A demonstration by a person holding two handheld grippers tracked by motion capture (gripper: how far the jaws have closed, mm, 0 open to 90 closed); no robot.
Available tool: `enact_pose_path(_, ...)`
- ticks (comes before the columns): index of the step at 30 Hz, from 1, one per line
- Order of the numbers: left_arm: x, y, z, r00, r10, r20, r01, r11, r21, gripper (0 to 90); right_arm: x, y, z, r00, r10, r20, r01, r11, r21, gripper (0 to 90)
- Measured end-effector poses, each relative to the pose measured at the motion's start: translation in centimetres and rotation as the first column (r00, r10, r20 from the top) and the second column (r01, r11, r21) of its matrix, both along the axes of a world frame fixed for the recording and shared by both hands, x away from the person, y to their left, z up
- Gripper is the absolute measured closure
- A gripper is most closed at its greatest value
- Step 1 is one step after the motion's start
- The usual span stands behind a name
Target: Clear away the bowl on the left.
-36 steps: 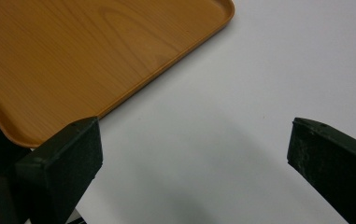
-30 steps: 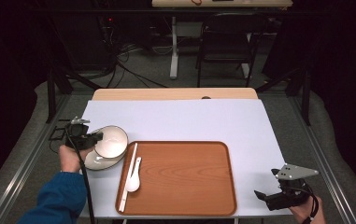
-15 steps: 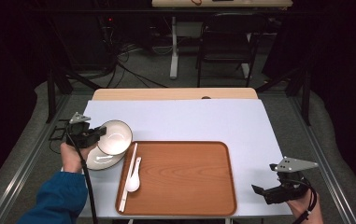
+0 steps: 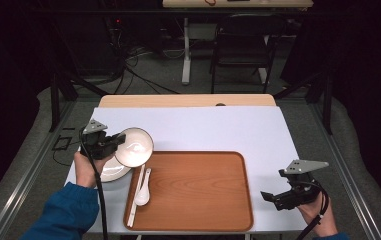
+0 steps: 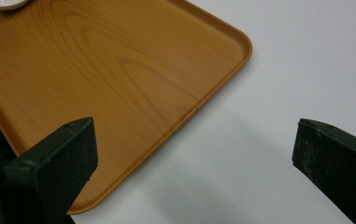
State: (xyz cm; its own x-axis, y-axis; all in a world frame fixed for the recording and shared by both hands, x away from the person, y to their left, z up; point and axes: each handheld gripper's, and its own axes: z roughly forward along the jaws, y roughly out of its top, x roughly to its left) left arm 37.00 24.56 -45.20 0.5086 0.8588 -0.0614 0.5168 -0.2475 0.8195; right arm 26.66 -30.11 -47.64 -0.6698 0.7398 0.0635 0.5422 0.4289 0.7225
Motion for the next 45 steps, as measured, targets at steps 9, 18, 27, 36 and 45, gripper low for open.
enact_pose_path(9, -0.6, -3.0, 0.4, 0.9966, -0.071, 0.041, 0.071, 0.9973, 0.020, 81.6, 1.5, 1.6, 0.2, 0.9998, 0.018, -0.010, -0.018, 1.000, 0.023, 0.0)
enact_pose_path(18, -0.8, -6.5, 0.1, 0.9867, -0.154, 0.053, 0.152, 0.9875, 0.042, 81.6, 3.0, 4.1, 0.3, 0.9979, 0.063, -0.017, -0.062, 0.998, 0.022, 0.0)
enact_pose_path(27, -1.2, -9.5, -0.4, 0.9752, -0.214, 0.059, 0.208, 0.9745, 0.084, 81.6, 4.4, 6.8, 0.5, 0.9940, 0.108, -0.015, -0.108, 0.994, 0.028, 0.0)
enact_pose_path(36, -1.9, -13.0, -1.1, 0.9620, -0.267, 0.056, 0.257, 0.9547, 0.151, 81.6, 5.1, 8.8, 0.5, 0.9900, 0.140, -0.018, -0.140, 0.989, 0.040, 0.0)
enact_pose_path(45, -2.4, -16.3, -2.2, 0.9482, -0.316, 0.031, 0.304, 0.9311, 0.202, 81.6, 5.2, 10.8, 1.2, 0.9843, 0.177, 0.006, -0.176, 0.981, 0.076, 4.2)
